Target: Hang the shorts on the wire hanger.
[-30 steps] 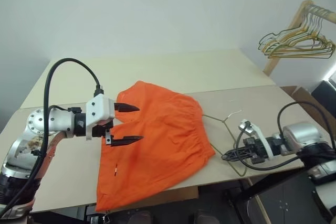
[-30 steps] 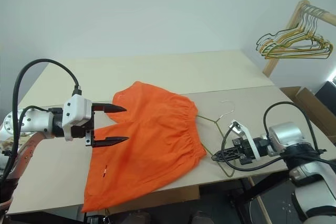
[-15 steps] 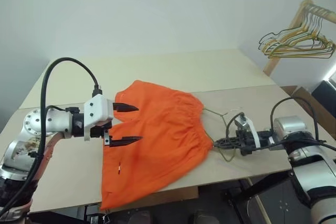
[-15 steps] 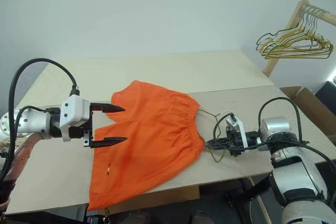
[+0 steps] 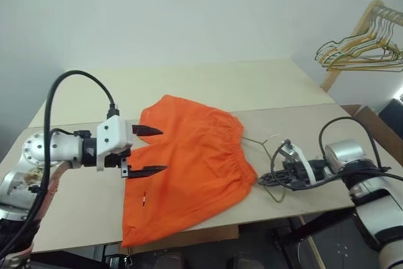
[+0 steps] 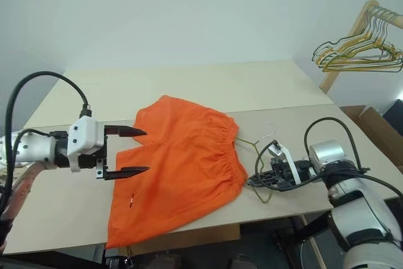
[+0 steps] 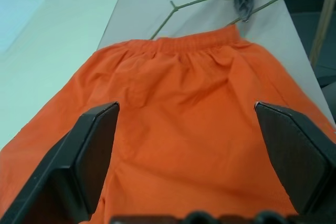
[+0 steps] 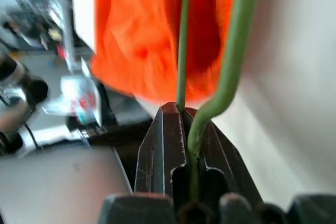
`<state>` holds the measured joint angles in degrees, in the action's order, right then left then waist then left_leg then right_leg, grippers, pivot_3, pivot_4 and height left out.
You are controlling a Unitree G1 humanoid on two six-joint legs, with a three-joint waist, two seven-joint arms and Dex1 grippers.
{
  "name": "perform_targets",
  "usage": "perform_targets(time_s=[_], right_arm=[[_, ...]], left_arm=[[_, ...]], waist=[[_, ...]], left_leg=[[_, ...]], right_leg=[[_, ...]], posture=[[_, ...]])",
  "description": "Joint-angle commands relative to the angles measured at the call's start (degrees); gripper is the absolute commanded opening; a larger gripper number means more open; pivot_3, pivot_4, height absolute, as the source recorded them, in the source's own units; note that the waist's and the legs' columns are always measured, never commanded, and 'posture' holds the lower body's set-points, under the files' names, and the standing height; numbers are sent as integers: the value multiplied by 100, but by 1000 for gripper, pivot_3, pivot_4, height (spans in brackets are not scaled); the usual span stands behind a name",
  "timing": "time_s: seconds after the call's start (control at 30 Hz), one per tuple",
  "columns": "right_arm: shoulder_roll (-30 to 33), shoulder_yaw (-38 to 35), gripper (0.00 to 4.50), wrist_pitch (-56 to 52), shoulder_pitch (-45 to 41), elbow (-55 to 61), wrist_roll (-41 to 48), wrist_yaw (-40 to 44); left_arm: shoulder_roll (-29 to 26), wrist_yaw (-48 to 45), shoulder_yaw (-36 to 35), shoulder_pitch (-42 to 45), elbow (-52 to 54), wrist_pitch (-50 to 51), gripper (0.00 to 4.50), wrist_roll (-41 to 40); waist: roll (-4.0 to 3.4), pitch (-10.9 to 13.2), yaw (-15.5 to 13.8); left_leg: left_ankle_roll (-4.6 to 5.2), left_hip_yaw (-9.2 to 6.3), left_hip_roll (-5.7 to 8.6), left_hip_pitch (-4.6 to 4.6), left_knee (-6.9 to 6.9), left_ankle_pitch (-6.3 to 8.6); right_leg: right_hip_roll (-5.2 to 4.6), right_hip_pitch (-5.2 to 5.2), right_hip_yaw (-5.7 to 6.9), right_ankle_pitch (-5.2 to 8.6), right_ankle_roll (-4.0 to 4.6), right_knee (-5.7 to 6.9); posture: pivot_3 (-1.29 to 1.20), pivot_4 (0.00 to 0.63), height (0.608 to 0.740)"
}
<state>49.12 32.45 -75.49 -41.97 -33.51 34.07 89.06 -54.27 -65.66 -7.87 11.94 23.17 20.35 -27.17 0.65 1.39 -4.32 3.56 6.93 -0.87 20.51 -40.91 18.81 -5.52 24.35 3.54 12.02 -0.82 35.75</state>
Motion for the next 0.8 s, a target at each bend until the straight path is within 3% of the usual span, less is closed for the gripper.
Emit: perform_targets(time_s=[0.03, 0.27, 0.53, 0.8], right_arm=[[438, 157, 0, -229, 211, 986, 635, 344], [1077, -100, 0, -615, 993, 2413, 1161, 206], [162, -944, 0, -674, 614, 499, 828, -509], [-517, -1536, 0, -495, 460, 73, 668, -856]], left_arm=[[-40, 85, -203, -108, 247, -5, 4485, -73], [-13, 86, -168, -181, 232, -79, 4485, -55], [41, -29, 35, 16, 43, -222, 4485, 12], [39, -32, 69, 19, 51, -234, 4485, 15]], waist=[[0, 0, -21], [0, 0, -151], [3, -2, -205], [2, -2, -265]], left_leg=[[-1, -2, 0, 2, -1, 0], [0, -22, -1, 11, -1, 1], [8, -25, 3, 26, -9, 5], [5, -29, 4, 49, -14, 2]], right_leg=[[-1, 1, 2, 0, 0, 1], [-10, 4, 24, 0, 3, 0], [-8, 4, 31, -2, 6, -2], [3, 13, 40, -3, 4, -8]], posture=[[250, 0, 740], [226, 0, 740], [212, 0, 740], [212, 0, 740]])
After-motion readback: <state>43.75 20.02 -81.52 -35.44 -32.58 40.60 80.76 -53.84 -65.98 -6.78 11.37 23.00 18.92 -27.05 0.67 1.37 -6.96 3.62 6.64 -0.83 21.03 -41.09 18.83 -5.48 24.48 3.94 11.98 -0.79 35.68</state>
